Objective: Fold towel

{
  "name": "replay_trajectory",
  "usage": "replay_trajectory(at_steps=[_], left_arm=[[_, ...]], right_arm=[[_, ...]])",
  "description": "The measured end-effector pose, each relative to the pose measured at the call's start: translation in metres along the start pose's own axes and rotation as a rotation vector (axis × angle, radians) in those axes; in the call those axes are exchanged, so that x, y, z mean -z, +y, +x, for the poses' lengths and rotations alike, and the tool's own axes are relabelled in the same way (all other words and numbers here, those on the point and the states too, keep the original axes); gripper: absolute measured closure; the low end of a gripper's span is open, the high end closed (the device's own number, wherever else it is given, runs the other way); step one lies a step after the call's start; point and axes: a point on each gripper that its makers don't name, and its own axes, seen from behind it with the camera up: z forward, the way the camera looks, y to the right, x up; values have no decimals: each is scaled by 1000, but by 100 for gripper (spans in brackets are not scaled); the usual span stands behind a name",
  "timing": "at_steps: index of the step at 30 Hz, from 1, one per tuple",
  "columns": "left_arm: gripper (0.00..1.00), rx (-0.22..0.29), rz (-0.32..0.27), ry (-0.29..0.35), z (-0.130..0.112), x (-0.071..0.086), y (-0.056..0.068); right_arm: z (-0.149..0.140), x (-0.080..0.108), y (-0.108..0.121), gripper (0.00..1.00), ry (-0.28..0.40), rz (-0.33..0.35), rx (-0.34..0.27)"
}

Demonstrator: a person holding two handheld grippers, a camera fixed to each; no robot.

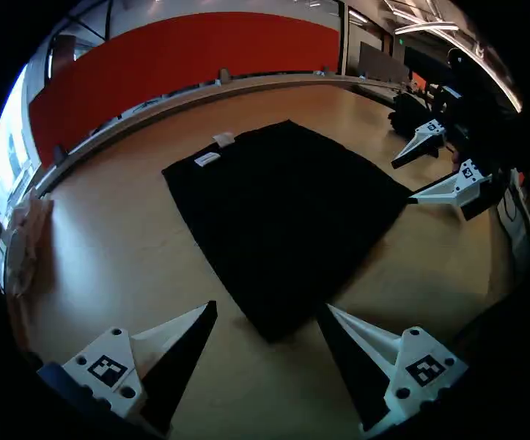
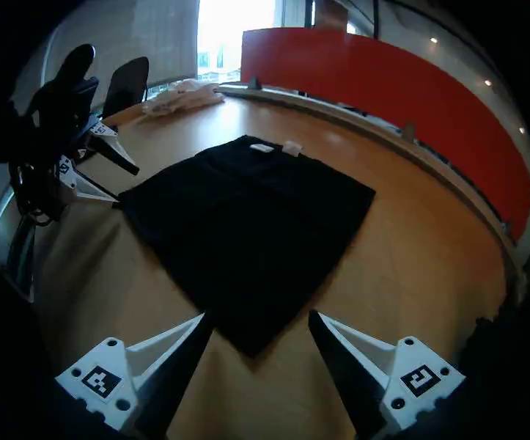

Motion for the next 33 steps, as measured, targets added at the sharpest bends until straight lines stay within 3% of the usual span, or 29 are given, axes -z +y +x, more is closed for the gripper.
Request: replay_trajectory(at_steps=[18,24,30,33], left_arm=[[0,-17,-20,-29,-4,-10,4],[0,-21,-21,-33,-4,-9,4],[2,-21,-24,-51,-4,-10,5],[9,-26,-28,-55,-4,-10,7]], right_arm=[[-9,-6,1,0,-21,38,-15],[-11,-4,1,6,-20,52,-18],[-12,-3,2,22,-21,57,-15],[-12,-3,2,27,-22,57,-17]])
